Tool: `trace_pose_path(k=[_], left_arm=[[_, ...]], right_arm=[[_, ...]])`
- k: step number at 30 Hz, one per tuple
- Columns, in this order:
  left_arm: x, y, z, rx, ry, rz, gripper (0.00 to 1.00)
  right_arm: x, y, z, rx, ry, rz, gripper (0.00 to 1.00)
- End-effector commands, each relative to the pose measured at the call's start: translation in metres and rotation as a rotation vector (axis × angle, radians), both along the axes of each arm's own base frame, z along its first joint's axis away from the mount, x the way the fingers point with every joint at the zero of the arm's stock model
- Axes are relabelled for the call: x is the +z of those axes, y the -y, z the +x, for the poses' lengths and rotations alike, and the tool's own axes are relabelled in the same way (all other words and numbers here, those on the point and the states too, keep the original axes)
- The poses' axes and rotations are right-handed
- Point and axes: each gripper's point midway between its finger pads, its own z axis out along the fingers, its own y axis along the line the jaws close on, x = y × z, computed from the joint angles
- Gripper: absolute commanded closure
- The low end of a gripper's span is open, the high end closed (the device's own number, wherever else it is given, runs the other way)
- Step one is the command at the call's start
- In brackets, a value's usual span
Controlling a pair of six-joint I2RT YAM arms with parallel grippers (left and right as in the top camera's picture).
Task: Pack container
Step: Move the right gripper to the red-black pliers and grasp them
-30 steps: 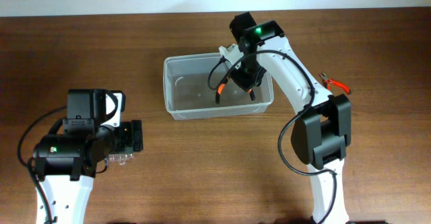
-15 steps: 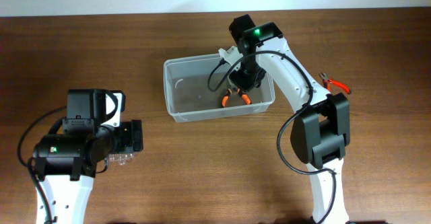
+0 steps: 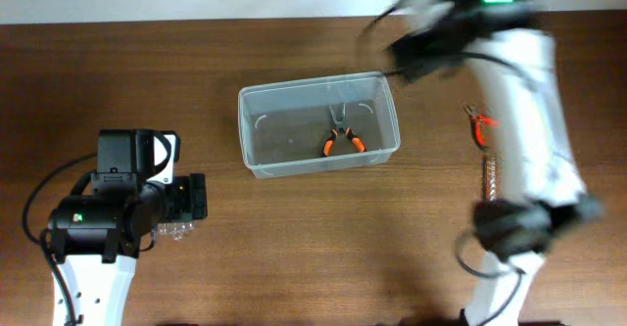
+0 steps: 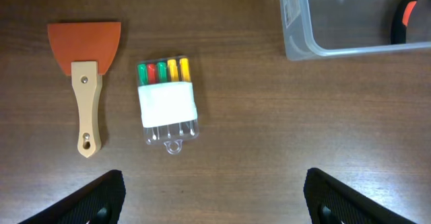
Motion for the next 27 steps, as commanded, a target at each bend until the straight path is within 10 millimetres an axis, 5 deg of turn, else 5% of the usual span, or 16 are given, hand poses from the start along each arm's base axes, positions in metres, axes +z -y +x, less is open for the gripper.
trace_pose_path(k=[1,6,10,19,27], left_arm=[[0.001,-0.001,0.002,-0.014,0.013,0.017,0.13],[0.001,0.0,0.001,-0.015,0.01,0.015,0.13],[0.001,0.0,0.001,-0.016,0.008,0.014,0.13],[0.001,0.0,0.001,-0.016,0.008,0.014,0.13],[0.001,0.0,0.001,-0.015,0.009,0.014,0.13]], right_arm=[[0.049,0.074,-0.035,-0.277,0.072,0.036,0.01],[0.033,0.141,-0.057,-0.4,-0.007,0.081,0.01],[-0.007,0.16,-0.055,-0.372,-0.094,0.063,0.01],[-0.147,0.174,-0.063,-0.323,-0.323,-0.016,0.01],[-0.194,0.163,-0.065,-0.215,-0.336,0.005,0.01]])
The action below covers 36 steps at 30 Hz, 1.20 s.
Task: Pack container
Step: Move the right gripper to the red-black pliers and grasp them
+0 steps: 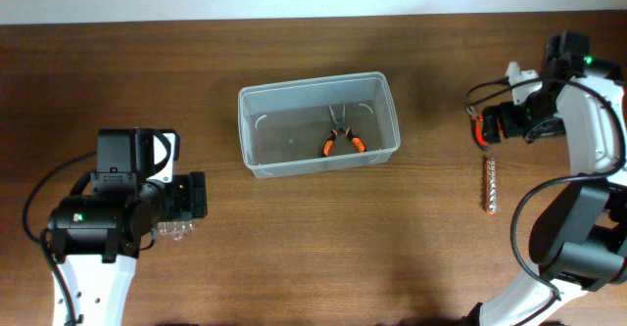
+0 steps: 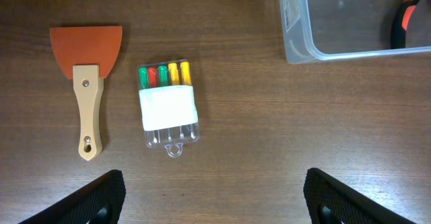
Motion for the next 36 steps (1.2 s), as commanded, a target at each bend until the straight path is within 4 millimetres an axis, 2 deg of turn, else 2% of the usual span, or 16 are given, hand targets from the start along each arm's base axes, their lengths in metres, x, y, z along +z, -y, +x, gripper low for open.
trace_pose_path(k=[1,11,18,26,36], left_arm=[[0.0,0.0,-0.001,-0.016,0.001,0.014,0.13],[0.0,0.0,-0.001,-0.016,0.001,0.014,0.13],[0.0,0.0,-0.001,-0.016,0.0,0.013,0.13],[0.0,0.0,-0.001,-0.016,0.001,0.013,0.13],[0.0,0.0,-0.001,-0.015,0.0,0.013,0.13]], right_arm=[[-0.006,-0.008,0.001,0.079,0.018,0.018,0.01],[-0.044,-0.026,0.011,0.224,-0.036,0.023,0.01],[-0.065,-0.025,0.017,0.227,-0.052,0.028,0.01],[-0.072,-0.022,0.028,0.227,-0.02,0.016,0.01],[-0.095,-0.022,0.028,0.227,-0.054,0.029,0.01]])
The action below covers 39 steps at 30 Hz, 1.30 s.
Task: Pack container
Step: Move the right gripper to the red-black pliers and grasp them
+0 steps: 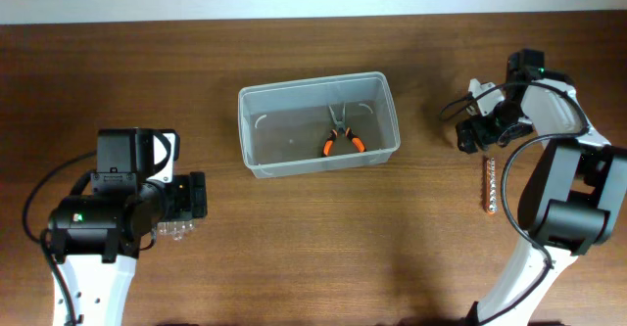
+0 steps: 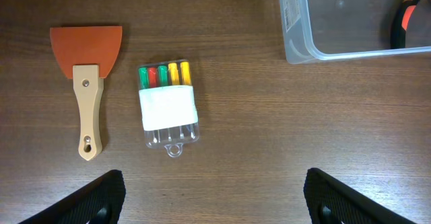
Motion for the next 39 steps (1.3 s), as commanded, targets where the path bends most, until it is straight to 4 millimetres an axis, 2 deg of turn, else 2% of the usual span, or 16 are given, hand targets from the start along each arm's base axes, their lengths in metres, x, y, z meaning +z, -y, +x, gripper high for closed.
trace_pose_path(k=[1,7,13,19,21,25,29,35,39], left_arm=[[0.0,0.0,-0.001,-0.015,0.001,0.013,0.13],[0.0,0.0,-0.001,-0.015,0.001,0.013,0.13],[0.0,0.0,-0.001,-0.015,0.001,0.012,0.13],[0.0,0.002,-0.001,-0.019,0.001,0.005,0.13],[0.0,0.002,-0.001,-0.019,0.001,0.005,0.13],[0.0,0.002,-0.001,-0.019,0.001,0.005,0.13],[0.0,0.002,-0.001,-0.02,0.001,0.003,0.13],[0.0,0.002,-0.001,-0.02,0.001,0.003,0.13],[0.0,0.002,-0.001,-0.02,0.001,0.003,0.13]], right_arm=[[-0.011,-0.005,-0.001,0.013,-0.016,0.017,0.01],[-0.019,-0.006,-0.003,0.013,-0.033,0.026,0.01],[-0.035,-0.016,-0.008,0.012,-0.074,0.075,0.01],[-0.038,-0.02,0.001,-0.032,-0.05,0.072,0.01],[-0.038,-0.02,0.003,-0.054,-0.043,0.077,0.07],[-0.038,-0.02,0.003,-0.056,-0.042,0.078,0.3],[-0.038,-0.02,0.003,-0.056,-0.043,0.079,0.4],[-0.038,-0.02,0.003,-0.057,-0.044,0.079,0.66],[-0.038,-0.02,0.003,-0.057,-0.044,0.079,0.74]])
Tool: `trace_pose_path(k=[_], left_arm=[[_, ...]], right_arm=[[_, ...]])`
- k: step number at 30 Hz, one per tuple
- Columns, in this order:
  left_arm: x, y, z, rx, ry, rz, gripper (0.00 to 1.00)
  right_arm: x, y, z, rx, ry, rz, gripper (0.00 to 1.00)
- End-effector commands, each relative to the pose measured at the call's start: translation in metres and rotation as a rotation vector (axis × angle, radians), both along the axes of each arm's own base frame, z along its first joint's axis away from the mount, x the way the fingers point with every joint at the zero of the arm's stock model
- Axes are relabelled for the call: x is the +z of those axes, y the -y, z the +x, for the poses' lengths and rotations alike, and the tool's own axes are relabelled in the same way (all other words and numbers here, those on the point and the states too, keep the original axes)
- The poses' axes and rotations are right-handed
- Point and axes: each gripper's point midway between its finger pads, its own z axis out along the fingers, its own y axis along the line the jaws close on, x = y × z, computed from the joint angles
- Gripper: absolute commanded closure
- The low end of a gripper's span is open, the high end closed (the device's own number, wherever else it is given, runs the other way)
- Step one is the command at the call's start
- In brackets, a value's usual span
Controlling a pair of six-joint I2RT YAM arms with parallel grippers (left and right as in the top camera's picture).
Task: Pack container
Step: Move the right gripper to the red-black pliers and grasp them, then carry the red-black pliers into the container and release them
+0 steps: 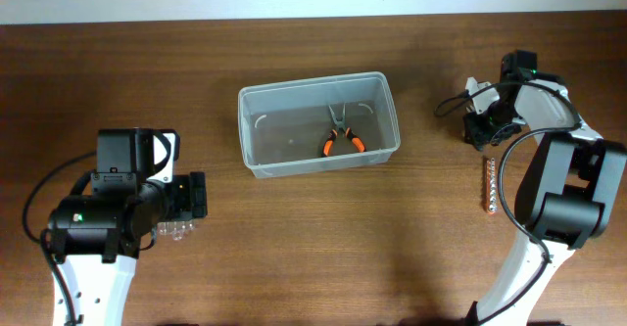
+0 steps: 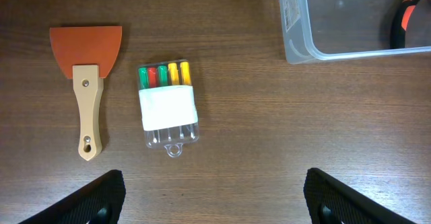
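The clear plastic container (image 1: pixel 257 130) stands mid-table with orange-handled pliers (image 1: pixel 341 139) lying inside. In the left wrist view its corner (image 2: pixel 303 46) and one pliers handle (image 2: pixel 403 23) show at top right. My left gripper (image 2: pixel 214 204) hovers open over bare wood. Ahead of it lie a pack of coloured markers (image 2: pixel 168 104) and a scraper (image 2: pixel 86 83) with an orange blade and wooden handle. My right gripper (image 1: pixel 475 130) is low over the table to the right of the container. Its jaws are hidden from above.
A thin strip of small metal pieces (image 1: pixel 490 185) lies on the wood just in front of the right gripper. The left arm's body (image 1: pixel 113 213) covers the markers and scraper in the overhead view, apart from an edge of the pack (image 1: pixel 174 232).
My right gripper has shifted slightly away from the container and back, staying at the same spot on the right. The left gripper, markers, scraper and container are unchanged.
At first the right arm was a blur by the container's far right corner, and a small orange-handled tool lay on the table at right. Then the right gripper was at that tool. Since then it has stayed over that spot, hiding the tool. The left arm never moved.
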Motion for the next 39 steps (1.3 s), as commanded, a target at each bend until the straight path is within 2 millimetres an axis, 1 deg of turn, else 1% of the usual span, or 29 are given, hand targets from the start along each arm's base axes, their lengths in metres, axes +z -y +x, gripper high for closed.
trace_pose_path(k=[1,7,9,10,13,15,17,19,20,23,25,26,28,30,31,32,33,35,39], left_arm=[[0.0,0.002,-0.001,-0.02,0.001,0.003,0.13],[0.0,0.002,-0.001,-0.02,0.001,0.003,0.13],[0.0,0.002,-0.001,-0.02,0.001,0.004,0.13],[0.0,0.002,-0.001,-0.02,0.001,0.004,0.13],[0.0,0.002,-0.001,-0.02,0.001,0.004,0.13],[0.0,0.002,-0.001,-0.02,0.001,0.004,0.13],[0.0,0.001,-0.001,-0.019,0.001,0.007,0.13],[0.0,0.001,-0.001,-0.019,0.001,0.007,0.13],[0.0,0.001,-0.001,-0.019,0.001,0.007,0.13],[0.0,0.001,-0.001,-0.019,0.001,0.007,0.13],[0.0,0.001,-0.001,-0.019,0.001,0.007,0.13],[0.0,0.001,-0.001,-0.019,0.001,0.007,0.13],[0.0,0.001,-0.001,-0.019,0.002,0.007,0.13],[0.0,0.001,-0.001,-0.019,0.003,0.007,0.13],[0.0,0.001,0.0,-0.018,0.004,0.009,0.13],[0.0,0.0,0.0,-0.015,0.004,0.014,0.13],[0.0,-0.002,0.0,-0.012,0.004,0.021,0.13],[0.0,-0.003,0.0,-0.008,0.005,0.029,0.13],[0.0,-0.005,0.0,-0.004,0.005,0.037,0.13]], right_arm=[[-0.022,-0.011,-0.009,0.007,-0.058,0.043,0.76],[-0.022,-0.011,-0.009,0.007,-0.058,0.043,0.86],[-0.022,-0.011,-0.009,0.007,-0.058,0.043,0.94],[-0.022,-0.011,-0.009,0.007,-0.058,0.043,0.96],[-0.02,-0.011,-0.009,0.007,-0.06,0.044,0.96],[-0.012,-0.011,-0.006,0.007,-0.06,0.044,0.96],[0.005,-0.01,0.001,0.007,-0.041,0.044,0.96],[0.031,-0.011,0.014,0.009,0.006,0.058,0.96],[0.047,-0.011,0.02,0.003,0.033,0.058,0.96],[0.102,-0.012,0.038,0.011,0.129,0.037,0.96],[0.141,-0.019,0.046,0.033,0.198,0.022,0.96],[0.16,-0.026,0.048,0.049,0.233,0.012,0.96],[0.193,-0.04,0.049,0.092,0.286,-0.017,0.96],[0.222,-0.062,0.046,0.162,0.333,-0.054,0.96],[0.235,-0.077,0.044,0.204,0.356,-0.07,0.96],[0.242,-0.089,0.04,0.244,0.366,-0.082,0.96],[0.247,-0.104,0.035,0.296,0.372,-0.091,0.96],[0.253,-0.139,0.025,0.401,0.372,-0.087,0.96],[0.25,-0.208,0.005,0.629,0.361,-0.076,0.96]])
